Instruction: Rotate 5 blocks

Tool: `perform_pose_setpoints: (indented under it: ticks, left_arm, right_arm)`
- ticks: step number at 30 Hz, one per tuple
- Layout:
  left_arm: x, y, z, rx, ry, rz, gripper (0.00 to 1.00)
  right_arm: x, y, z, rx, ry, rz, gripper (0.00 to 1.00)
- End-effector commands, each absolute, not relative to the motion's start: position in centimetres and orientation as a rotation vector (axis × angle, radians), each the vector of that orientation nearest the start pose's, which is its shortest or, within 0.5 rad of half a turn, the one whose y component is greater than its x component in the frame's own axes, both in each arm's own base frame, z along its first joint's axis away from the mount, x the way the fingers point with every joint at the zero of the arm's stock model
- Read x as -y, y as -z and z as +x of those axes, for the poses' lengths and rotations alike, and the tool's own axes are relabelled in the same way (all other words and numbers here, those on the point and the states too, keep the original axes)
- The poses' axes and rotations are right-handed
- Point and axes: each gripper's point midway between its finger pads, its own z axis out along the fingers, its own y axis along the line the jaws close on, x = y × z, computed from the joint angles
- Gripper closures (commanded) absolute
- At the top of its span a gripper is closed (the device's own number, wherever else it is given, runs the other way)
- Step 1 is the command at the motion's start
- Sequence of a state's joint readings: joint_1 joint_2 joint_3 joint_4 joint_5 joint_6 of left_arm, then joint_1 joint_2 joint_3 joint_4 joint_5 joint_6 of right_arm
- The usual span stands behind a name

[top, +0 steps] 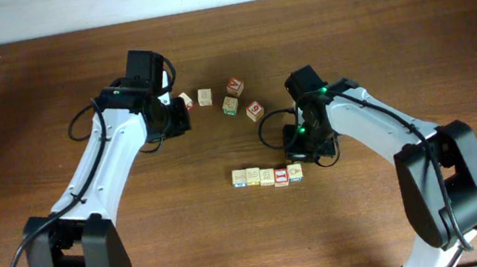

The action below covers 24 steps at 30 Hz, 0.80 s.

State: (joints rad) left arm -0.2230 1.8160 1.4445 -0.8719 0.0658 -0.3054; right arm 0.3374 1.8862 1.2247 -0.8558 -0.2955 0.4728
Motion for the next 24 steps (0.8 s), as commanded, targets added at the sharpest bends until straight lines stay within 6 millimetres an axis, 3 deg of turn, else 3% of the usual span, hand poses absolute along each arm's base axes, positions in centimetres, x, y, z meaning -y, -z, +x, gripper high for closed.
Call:
perform_pose_setpoints:
  ticks: [1, 7, 14, 24]
  left_arm:
    - [10.0, -10.8, 40.4, -2.824, 0.197, -0.090, 0.82]
    - [10.0, -10.8, 40.4, -2.823, 0.197, -0.090, 0.83]
    - [10.0, -10.8, 40.4, -2.823, 0.197, -0.090, 0.83]
    - [10.0, -10.8, 40.4, -2.823, 0.197, -0.090, 0.83]
  right_arm:
    - [-15.8, -1.9, 30.5, -3.189, -0.433, 0.217, 0.96]
    - [-15.9, -1.9, 30.5, -3.189, -0.441, 0.207, 0.96]
    - [-17.3, -2.2, 30.3, -3.168, -0.527, -0.019, 0.96]
    - [-17.4, -2.5, 30.5, -3.156, -0.530, -0.035, 0.96]
